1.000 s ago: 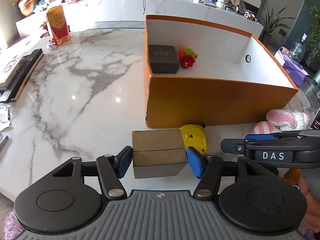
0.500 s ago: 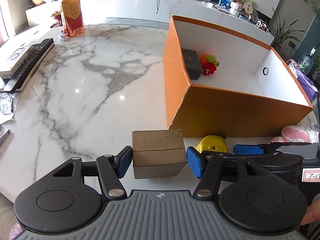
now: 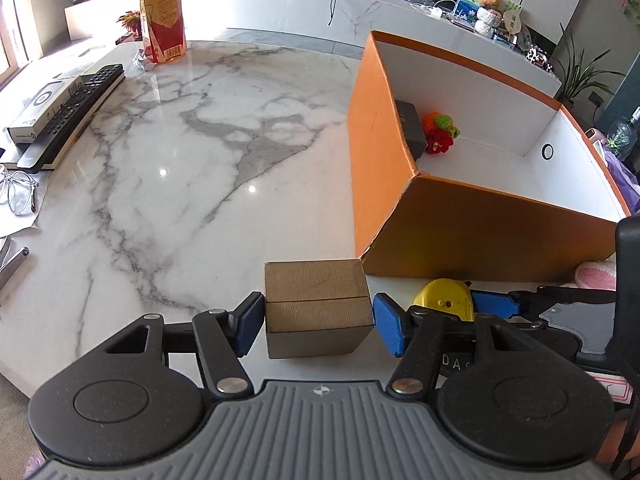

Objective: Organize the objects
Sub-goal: 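Grasp the small cardboard box with the left tool while the right tool grasps the tape measure, then carry the cardboard box and tape measure over the orange box with both tools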

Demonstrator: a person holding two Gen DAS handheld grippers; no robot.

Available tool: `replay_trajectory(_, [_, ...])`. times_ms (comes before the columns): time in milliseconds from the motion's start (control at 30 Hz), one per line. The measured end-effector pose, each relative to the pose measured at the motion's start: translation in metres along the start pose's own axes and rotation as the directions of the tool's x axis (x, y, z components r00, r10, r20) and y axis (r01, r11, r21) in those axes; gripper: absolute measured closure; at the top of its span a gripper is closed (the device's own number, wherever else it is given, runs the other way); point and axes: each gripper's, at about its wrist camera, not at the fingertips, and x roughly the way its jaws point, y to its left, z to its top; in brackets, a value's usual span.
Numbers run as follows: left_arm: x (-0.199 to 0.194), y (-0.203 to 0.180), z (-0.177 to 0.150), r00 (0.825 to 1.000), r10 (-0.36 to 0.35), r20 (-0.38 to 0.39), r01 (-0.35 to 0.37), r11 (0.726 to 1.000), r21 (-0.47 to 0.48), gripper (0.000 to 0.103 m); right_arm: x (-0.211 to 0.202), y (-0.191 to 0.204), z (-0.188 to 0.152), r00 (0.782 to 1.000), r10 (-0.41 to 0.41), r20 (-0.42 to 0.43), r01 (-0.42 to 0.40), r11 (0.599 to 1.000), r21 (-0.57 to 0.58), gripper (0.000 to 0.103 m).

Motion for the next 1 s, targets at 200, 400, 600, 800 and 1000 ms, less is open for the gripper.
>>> replay_trajectory(200, [-0.014,-0.007,-0.001,1.000,-0.010,0.015,0.010,1.000,0.024,0.034,-0.011,-0.007,-0.007,0.999,0.029,-0.018,-0.029,1.000,-0.001,0.047])
replay_trajectory(400, [-0.036,-0.012,-0.002,0.997,-0.078,0.018,0.078,0.997,0.007,0.034,-0.048,-0.021,-0.016,0.995,0.094,-0.010,-0.094,0.996,0.007,0.047])
replay_trajectory(600, [-0.066,-0.025,0.000,0.989,-0.134,0.053,0.133,0.991,0.019,0.034,-0.094,-0.035,-0.021,0.990,0.137,0.044,-0.138,0.990,0.014,0.047])
replay_trajectory(800, [-0.091,-0.043,0.010,0.976,-0.196,0.097,0.192,0.980,0.049,0.034,-0.139,-0.047,-0.016,0.977,0.167,0.135,-0.168,0.986,0.002,0.047])
replay_trajectory(1000, [-0.104,-0.065,0.033,0.960,-0.245,0.133,0.231,0.967,0.111,0.034,-0.174,-0.062,0.002,0.952,0.207,0.224,-0.209,0.978,-0.017,0.047])
